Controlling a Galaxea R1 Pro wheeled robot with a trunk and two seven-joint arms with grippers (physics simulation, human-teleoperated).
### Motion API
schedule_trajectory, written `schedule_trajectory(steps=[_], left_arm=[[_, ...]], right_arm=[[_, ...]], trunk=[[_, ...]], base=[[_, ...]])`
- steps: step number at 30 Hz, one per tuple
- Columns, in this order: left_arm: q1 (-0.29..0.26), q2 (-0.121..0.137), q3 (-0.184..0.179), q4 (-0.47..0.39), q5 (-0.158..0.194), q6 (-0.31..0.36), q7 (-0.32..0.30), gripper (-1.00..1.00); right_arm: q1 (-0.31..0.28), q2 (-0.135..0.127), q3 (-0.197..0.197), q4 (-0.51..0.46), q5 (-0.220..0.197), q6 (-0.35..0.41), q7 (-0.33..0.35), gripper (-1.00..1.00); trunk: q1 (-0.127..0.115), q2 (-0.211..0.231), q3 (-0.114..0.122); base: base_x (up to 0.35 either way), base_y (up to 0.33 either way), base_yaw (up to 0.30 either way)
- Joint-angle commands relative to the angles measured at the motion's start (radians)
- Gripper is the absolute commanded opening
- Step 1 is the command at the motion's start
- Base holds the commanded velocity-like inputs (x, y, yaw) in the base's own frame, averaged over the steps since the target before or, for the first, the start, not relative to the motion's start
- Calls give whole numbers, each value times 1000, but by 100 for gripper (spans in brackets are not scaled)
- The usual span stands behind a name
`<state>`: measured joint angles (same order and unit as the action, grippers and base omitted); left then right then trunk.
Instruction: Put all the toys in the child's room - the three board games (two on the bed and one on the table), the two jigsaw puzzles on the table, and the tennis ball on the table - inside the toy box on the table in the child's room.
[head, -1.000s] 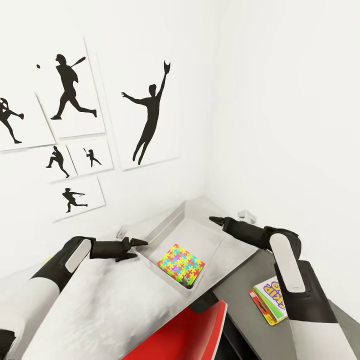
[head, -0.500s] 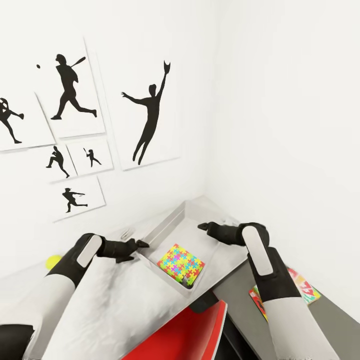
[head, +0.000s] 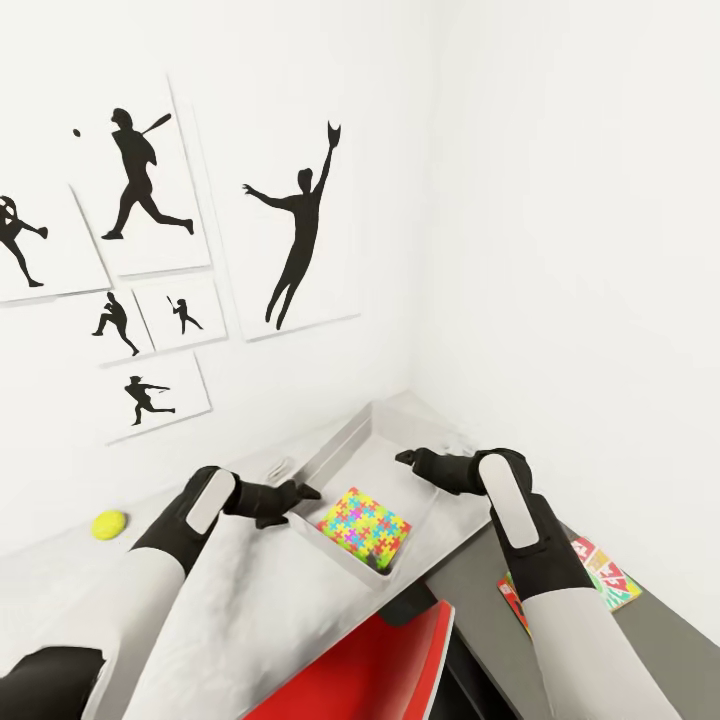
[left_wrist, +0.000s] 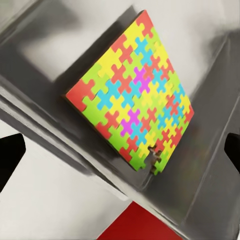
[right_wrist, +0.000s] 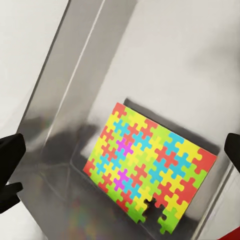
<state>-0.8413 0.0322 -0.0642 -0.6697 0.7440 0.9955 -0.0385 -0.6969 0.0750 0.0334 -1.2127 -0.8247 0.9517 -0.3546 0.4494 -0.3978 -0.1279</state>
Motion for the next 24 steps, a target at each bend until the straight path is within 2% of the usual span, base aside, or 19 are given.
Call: schedule_trajectory(steps=[1, 5, 14, 24], left_arm=[[-1, -3, -3, -1, -3, 2, 13, 100], [-16, -13, -3, -1, -3, 4, 45, 100], [-24, -15, -3, -1, -2, 10, 52, 100], [-36, -14, -3, -1, 1, 15, 50, 100]], right_arm=[[-1, 0, 1, -1, -10, 1, -10, 100], [-1, 0, 21, -1, -9, 0, -10, 100], [-1, 0, 32, 7, -10, -14, -10, 100], [-2, 0, 33, 94, -9, -53, -10, 100]], trunk=[[1, -2, -2], [1, -2, -2], [1, -2, -2], [1, -2, -9]], base=[[0, 0, 0], [0, 0, 0], [0, 0, 0], [0, 0, 0]])
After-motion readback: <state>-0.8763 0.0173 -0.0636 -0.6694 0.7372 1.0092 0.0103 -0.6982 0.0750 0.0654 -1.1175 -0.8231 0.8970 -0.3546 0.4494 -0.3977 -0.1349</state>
